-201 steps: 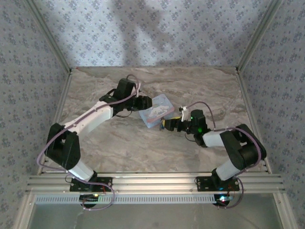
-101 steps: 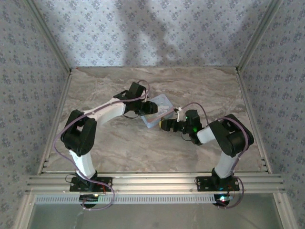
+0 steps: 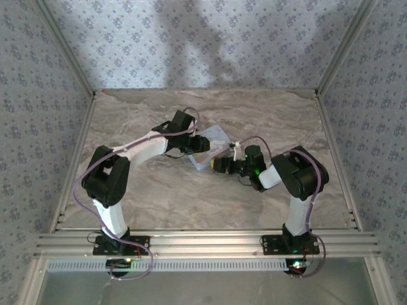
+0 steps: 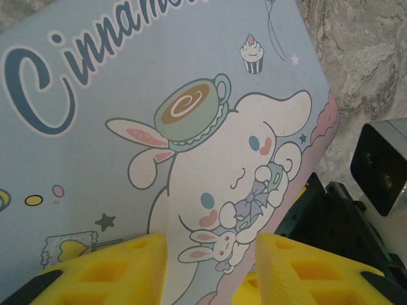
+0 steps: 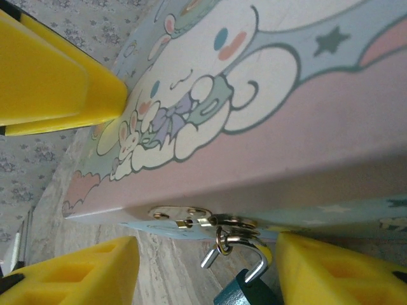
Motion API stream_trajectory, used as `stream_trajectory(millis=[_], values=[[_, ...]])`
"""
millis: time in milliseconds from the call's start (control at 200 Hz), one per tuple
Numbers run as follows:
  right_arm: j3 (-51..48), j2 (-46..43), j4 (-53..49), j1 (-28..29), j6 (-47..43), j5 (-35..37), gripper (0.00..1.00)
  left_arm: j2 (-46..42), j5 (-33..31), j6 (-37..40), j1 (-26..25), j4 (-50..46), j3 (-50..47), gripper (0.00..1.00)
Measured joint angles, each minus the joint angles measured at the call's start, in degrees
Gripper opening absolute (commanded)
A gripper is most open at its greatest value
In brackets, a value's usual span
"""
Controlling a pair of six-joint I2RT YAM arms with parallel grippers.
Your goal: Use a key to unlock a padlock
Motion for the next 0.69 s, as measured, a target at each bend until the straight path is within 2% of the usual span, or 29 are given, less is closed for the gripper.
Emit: stream_trajectory(millis=[395,695], values=[[-0.09,0.13,0.13,-0.02,0.46,-0.59,0.42,0.0,0.0,-0.13,0.0,0.28,-0.15,0.4],[-0.94,0.13,0.24,-0.55,0.5,-0.48,0.27,0.0,0.0,-0.13,0.0,0.28,-0.15,0.4]])
